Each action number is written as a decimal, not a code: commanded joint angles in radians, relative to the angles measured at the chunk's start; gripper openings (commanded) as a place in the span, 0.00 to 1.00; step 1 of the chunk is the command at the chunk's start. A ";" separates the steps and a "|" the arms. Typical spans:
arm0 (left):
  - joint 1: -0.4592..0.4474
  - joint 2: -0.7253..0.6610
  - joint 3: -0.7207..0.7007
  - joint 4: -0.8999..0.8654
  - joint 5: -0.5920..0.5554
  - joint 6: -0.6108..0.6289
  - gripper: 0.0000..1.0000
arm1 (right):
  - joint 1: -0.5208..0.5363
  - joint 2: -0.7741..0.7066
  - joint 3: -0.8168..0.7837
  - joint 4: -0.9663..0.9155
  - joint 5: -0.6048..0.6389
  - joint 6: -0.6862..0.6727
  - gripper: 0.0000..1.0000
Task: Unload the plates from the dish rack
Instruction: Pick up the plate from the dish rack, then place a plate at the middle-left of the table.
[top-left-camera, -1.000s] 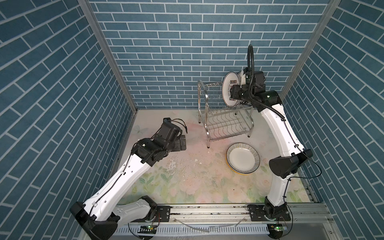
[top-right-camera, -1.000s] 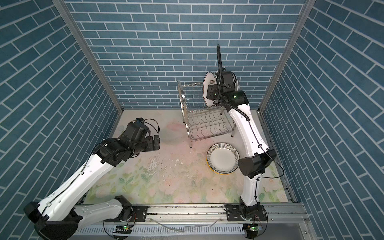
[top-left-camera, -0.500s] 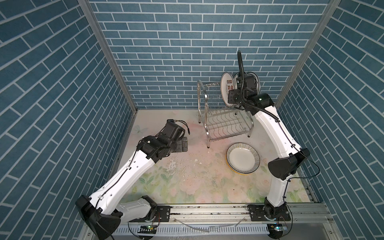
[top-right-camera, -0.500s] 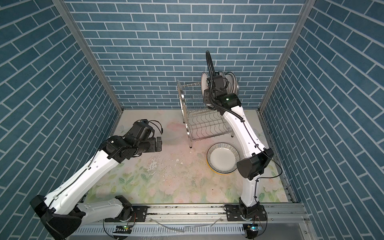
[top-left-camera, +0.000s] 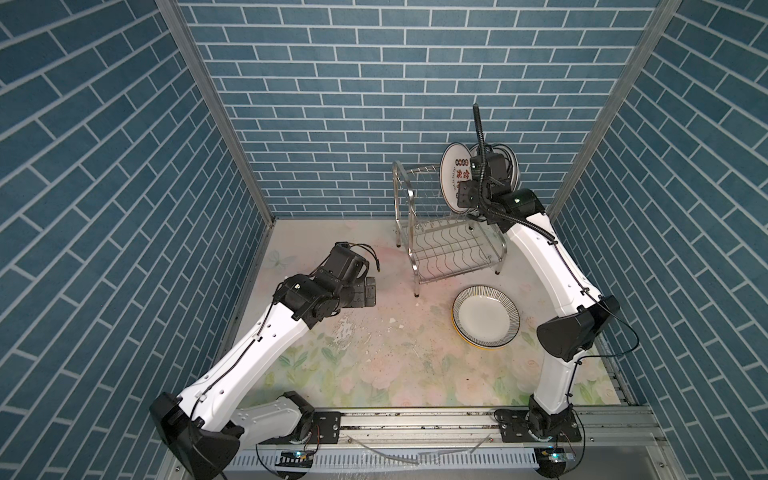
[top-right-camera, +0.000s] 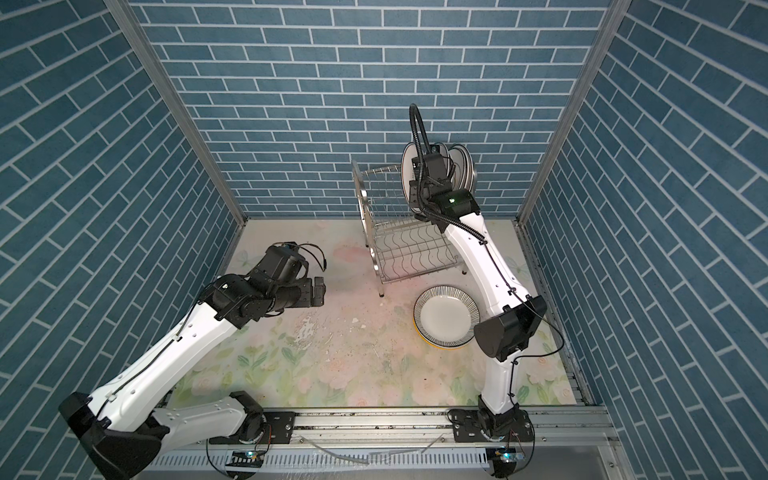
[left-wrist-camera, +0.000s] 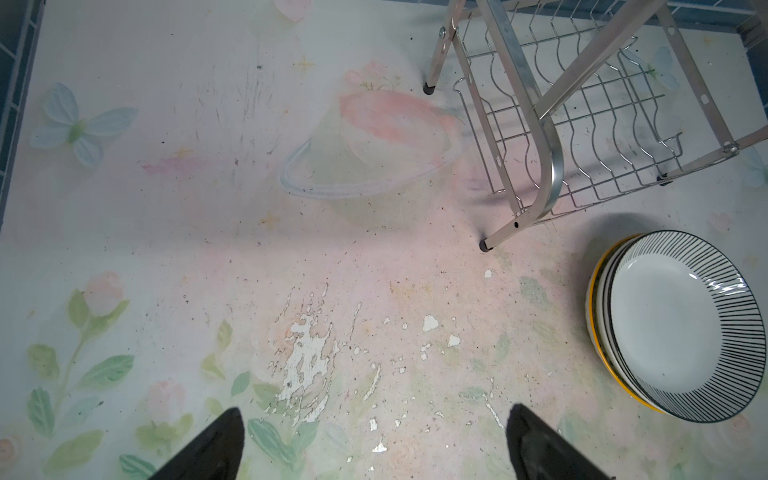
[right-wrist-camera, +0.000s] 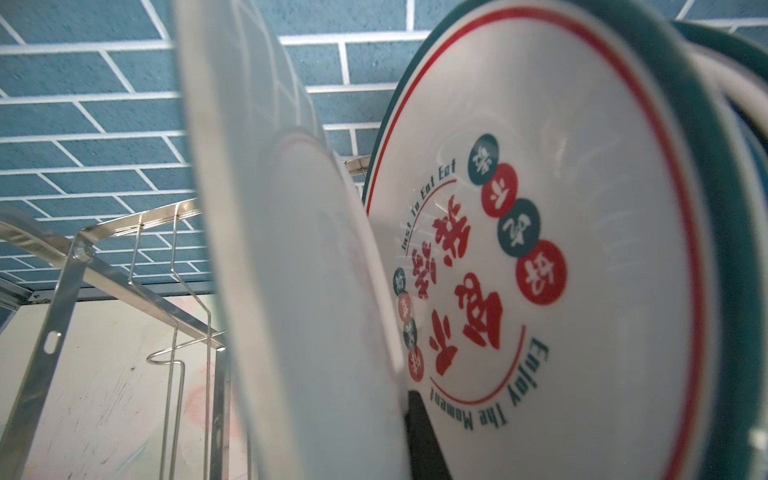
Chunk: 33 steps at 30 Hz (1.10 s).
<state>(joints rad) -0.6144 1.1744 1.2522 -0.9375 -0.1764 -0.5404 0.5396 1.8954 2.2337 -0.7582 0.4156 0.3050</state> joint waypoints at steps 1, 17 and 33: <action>0.006 -0.002 -0.023 0.020 0.017 0.013 0.99 | 0.020 -0.063 -0.024 0.102 -0.050 -0.028 0.00; 0.008 0.059 -0.029 0.041 0.018 0.013 0.99 | 0.020 -0.193 -0.046 0.261 0.074 -0.164 0.00; 0.007 0.051 -0.120 0.131 0.034 -0.027 0.99 | 0.017 -0.722 -0.420 0.375 0.213 -0.265 0.00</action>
<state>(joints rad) -0.6132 1.2339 1.1599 -0.8196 -0.1143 -0.5484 0.5591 1.2854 1.8919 -0.4702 0.5533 0.0772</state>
